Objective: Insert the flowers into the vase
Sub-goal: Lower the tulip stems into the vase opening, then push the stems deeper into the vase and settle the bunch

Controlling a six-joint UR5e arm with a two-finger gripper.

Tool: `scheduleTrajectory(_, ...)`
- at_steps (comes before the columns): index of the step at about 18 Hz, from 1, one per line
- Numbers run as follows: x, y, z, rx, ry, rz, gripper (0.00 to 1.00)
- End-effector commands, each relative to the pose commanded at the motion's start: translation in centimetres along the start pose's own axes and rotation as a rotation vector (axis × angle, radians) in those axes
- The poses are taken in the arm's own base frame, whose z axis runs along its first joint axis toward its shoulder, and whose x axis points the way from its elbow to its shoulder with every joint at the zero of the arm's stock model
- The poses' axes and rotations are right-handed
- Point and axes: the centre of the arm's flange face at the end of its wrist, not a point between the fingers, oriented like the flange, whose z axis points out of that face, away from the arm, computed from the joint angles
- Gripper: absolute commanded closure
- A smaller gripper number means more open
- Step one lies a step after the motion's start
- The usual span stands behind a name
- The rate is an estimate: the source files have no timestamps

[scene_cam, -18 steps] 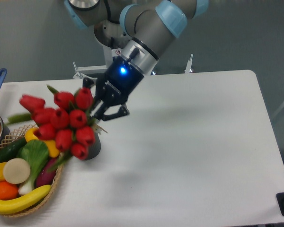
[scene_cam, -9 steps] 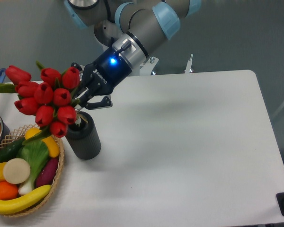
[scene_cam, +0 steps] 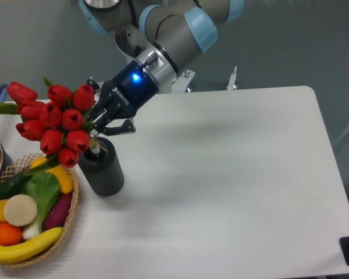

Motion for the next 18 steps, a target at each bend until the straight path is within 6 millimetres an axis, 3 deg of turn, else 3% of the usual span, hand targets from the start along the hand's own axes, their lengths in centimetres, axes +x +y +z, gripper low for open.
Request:
scheduleTrajectory(7,-1.1,2.5,1.0,-0.015,0.015,0.003,0.94)
scheduleTrajectory(14,-1.1,6.4,2.0,-0.031,0.039,0.010,0.88)
scheduleTrajectory(18,-1.6,7.6,2.5,-0.036,0.048,0.002,0.82)
